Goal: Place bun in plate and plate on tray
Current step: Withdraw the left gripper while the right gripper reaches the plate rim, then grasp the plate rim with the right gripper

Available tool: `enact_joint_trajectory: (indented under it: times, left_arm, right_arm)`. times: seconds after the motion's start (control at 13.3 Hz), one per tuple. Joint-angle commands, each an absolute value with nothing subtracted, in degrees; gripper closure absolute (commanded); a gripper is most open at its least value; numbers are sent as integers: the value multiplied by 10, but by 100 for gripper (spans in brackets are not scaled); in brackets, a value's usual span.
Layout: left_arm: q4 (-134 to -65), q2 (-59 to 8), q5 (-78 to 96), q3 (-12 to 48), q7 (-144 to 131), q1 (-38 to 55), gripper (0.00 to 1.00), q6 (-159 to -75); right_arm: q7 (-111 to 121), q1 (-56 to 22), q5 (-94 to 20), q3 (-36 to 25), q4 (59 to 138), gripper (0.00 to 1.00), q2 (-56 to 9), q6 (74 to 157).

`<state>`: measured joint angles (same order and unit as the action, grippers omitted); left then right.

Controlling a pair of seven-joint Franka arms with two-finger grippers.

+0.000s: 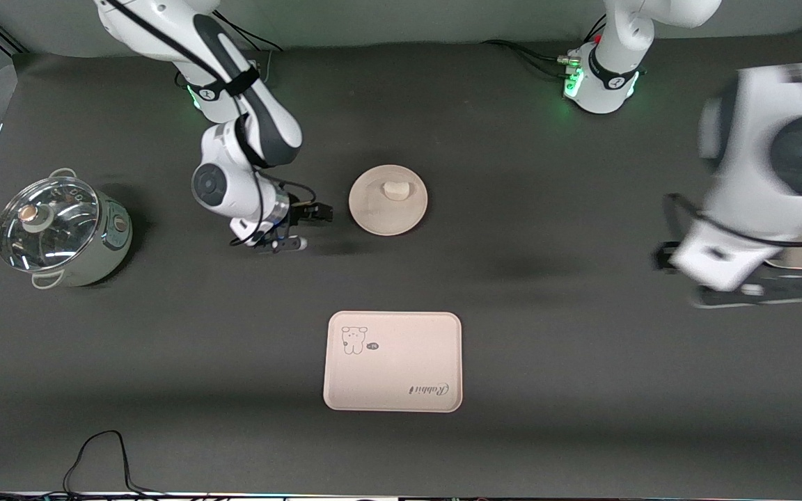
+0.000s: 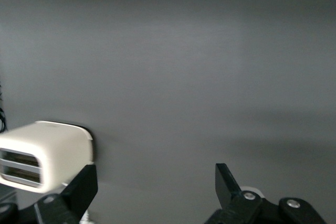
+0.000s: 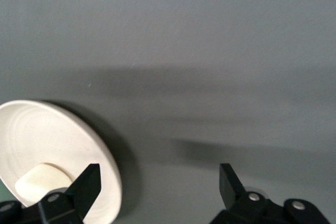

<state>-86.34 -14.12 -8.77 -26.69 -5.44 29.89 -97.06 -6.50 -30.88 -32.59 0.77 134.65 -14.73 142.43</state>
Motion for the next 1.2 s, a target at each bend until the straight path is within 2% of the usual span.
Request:
enact_joint_trajectory:
  times: [0.0,0.22,0.45,0.67,0.82,1.05,1.12]
  left_arm:
    - [-867,-87,-21,-256,34,252,0,-930]
    - [-865,-36,19,-255,55,235,0,-904]
    - [-871,-16,5,-243,55,240,0,-870]
    - [-870,-16,-1,-242,63,240,0,-895]
    - [-866,-18,-1,-239,64,242,0,-898]
    - [-867,-25,1,-239,65,241,0,-895]
    - [-867,-26,2,-240,64,238,0,-893]
  right_arm:
    - [-59,-352,-363,1,1379,0,-130,1469]
    - [-63,-398,-414,0,1390,0,-133,1505]
    - [-63,-437,-474,0,1393,1,-146,1548]
    - [-60,-461,-493,1,1393,11,-167,1587]
    - [-59,-470,-493,1,1393,30,-179,1610]
    - [-58,-472,-511,3,1393,73,-183,1619]
    - [-57,-477,-521,4,1392,81,-184,1622]
